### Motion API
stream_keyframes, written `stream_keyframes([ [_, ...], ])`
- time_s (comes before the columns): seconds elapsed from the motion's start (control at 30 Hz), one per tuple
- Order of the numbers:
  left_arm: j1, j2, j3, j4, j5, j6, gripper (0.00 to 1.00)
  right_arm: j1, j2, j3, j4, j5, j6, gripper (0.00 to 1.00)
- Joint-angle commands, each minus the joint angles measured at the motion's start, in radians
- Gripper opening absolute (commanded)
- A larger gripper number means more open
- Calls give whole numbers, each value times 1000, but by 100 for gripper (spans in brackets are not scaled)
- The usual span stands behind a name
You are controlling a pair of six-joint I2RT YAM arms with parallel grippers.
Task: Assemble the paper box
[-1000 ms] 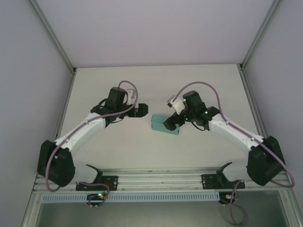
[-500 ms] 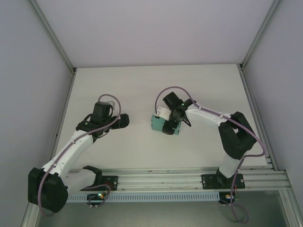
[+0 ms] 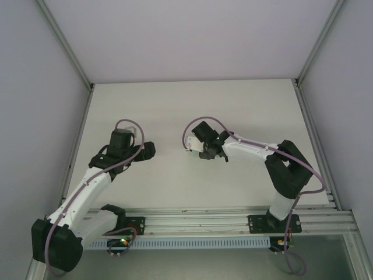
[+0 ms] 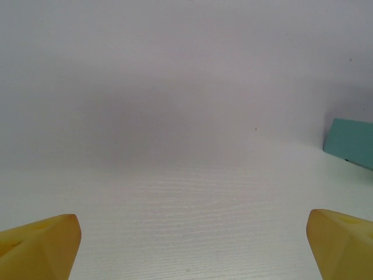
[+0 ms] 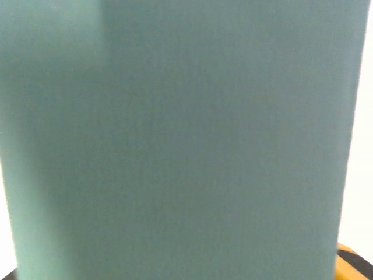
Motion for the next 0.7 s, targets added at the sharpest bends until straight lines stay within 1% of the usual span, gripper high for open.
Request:
stream_keyframes([
  [0.0, 8, -34, -12, -17, -11, -15, 100, 24, -19, -23, 95, 181, -91, 37],
  [0.07, 8, -46, -13, -12, -8, -20, 100, 29, -10, -42, 170, 235, -135, 40],
  [0.13, 7, -58, -22, -8, -2, -23, 100, 29, 8, -68, 263, 284, -191, 40],
  [0.2, 7, -67, -28, -8, 1, -28, 100, 31, 35, -97, 360, 329, -255, 46],
  [0.27, 8, -75, -28, -12, 5, -28, 100, 32, 52, -118, 415, 346, -293, 47],
  [0.33, 8, -86, -30, -16, 7, -30, 100, 32, 59, -140, 463, 337, -293, 51],
  [0.37, 8, -89, -33, -16, 9, -32, 100, 32, 58, -152, 473, 327, -293, 56],
  [0.4, 8, -93, -35, -15, 10, -34, 100, 35, 56, -159, 477, 318, -287, 62],
  [0.43, 8, -96, -35, -15, 11, -36, 100, 36, 52, -164, 465, 311, -274, 69],
  [0.47, 8, -97, -35, -13, 18, -38, 100, 38, 42, -163, 423, 299, -258, 79],
  [0.5, 8, -97, -33, -12, 25, -38, 100, 44, 30, -159, 377, 285, -239, 84],
  [0.57, 8, -97, -33, -7, 43, -37, 100, 58, -9, -157, 287, 243, -195, 91],
  [0.6, 8, -96, -33, -5, 46, -37, 100, 64, -32, -158, 244, 213, -174, 93],
  [0.67, 7, -93, -33, 0, 58, -30, 100, 70, -82, -154, 147, 137, -114, 100],
])
